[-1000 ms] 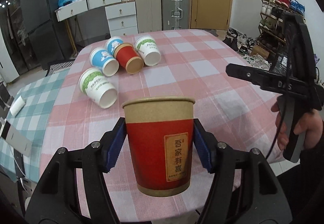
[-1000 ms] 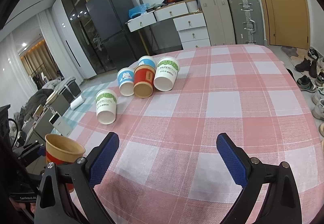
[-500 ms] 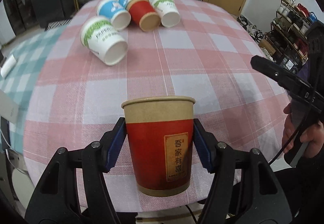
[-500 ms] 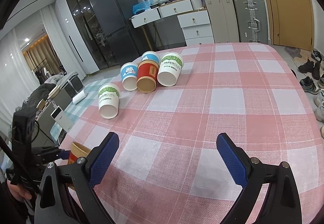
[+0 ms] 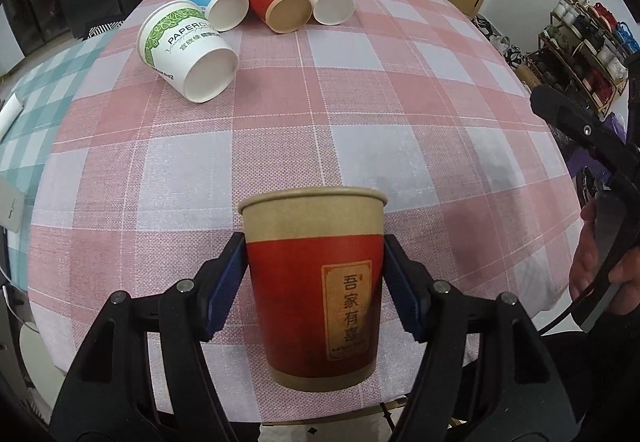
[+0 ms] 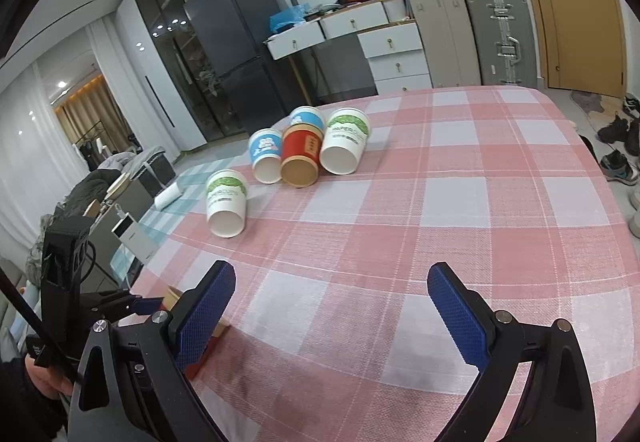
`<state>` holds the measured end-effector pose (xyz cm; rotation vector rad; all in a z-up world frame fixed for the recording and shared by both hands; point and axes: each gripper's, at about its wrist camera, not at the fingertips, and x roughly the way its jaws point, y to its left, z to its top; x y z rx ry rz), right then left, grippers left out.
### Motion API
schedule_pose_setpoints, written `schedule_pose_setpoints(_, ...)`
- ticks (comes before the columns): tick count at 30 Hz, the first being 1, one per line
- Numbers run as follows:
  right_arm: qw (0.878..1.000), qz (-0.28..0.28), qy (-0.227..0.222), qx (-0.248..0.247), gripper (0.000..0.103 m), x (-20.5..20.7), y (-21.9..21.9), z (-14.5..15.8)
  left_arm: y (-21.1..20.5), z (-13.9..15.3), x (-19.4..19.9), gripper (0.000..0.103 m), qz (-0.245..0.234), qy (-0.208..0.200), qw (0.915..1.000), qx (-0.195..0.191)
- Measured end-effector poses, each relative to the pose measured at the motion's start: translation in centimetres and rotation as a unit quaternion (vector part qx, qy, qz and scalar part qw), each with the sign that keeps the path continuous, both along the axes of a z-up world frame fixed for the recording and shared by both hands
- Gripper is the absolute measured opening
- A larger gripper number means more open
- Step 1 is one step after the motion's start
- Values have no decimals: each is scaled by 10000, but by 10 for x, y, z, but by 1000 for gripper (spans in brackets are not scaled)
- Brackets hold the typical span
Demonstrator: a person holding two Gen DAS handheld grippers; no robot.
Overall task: Flip cup upright
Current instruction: 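Carry the red cup with the left tool, lower it, open fingers, then move the right tool to the red cup and close on it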
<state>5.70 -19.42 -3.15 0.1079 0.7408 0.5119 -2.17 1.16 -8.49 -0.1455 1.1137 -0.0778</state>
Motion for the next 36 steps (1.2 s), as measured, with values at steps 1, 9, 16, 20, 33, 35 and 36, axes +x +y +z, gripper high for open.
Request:
schedule_pose_setpoints(1, 10000, 45, -44, 3, 99, -2, 2, 2, -1, 0, 0, 71, -16, 3, 10000, 17)
schedule_pose_setpoints(9, 9995, 264, -130, -78, 99, -7, 15, 4, 1, 11, -3, 83, 11, -277, 9996, -12)
schedule_pose_setpoints(16, 9997, 249, -18, -81, 99, -7, 19, 2, 11, 22, -6, 83, 168, -511, 9985, -77)
schedule_pose_setpoints(20, 9995, 240, 196, 83, 99, -9, 20, 2, 15, 36, -12, 89, 296, -886, 9956, -58)
schedule_pose_setpoints(33, 9842, 802, 1337, 838, 101, -22, 66, -9, 48, 96, -57, 102, 1050, -2183, 9701, 160)
schedule_pose_setpoints(35, 9778, 854, 1712, 852, 101, -19, 76, -18, 53, 100, -67, 102, 1113, -2277, 9672, 143)
schedule_pose_setpoints(36, 9739, 881, 1901, 872, 101, -16, 81, -23, 55, 102, -73, 102, 1162, -2329, 9653, 182)
